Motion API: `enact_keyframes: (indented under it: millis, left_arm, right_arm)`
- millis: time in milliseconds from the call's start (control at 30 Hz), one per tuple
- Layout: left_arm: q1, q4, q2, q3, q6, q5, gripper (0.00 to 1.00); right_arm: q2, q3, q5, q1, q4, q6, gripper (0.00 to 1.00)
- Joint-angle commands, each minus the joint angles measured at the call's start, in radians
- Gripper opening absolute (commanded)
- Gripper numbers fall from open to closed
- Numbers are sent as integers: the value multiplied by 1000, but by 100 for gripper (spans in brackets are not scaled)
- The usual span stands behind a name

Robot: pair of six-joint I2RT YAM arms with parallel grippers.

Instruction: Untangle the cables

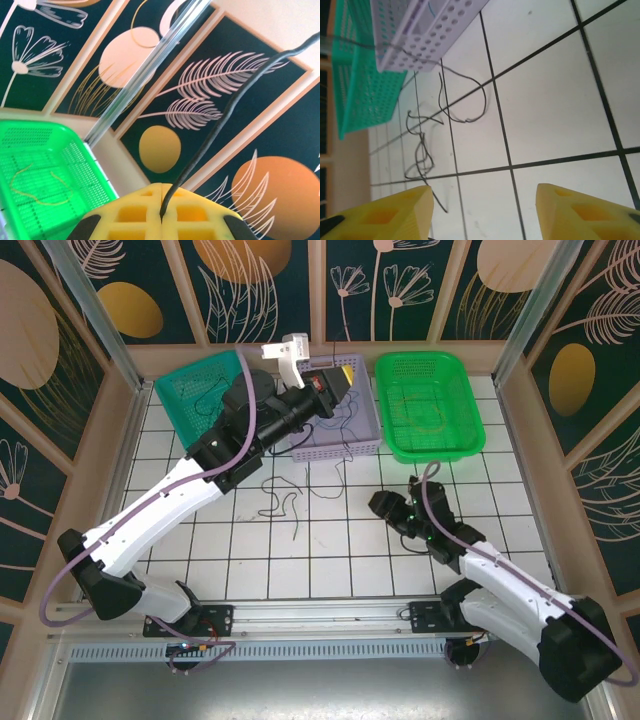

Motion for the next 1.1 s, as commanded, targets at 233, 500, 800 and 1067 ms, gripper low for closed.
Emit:
enact_keyframes:
  millis: [233, 500, 800, 1067]
  left_arm:
    - [1, 40, -13, 121, -45, 44, 0]
    - [1, -32, 10, 219, -25, 41, 0]
    - [25, -62, 7, 249, -20, 34, 0]
    - [56, -93, -10, 272, -4, 18, 0]
  right_arm:
    - [309, 92, 94, 115, 320, -261, 65]
    - [509, 210, 116, 167, 423, -373, 67]
    - [544, 203, 132, 227, 481, -347, 63]
    - [603, 274, 197, 228, 408, -388, 28]
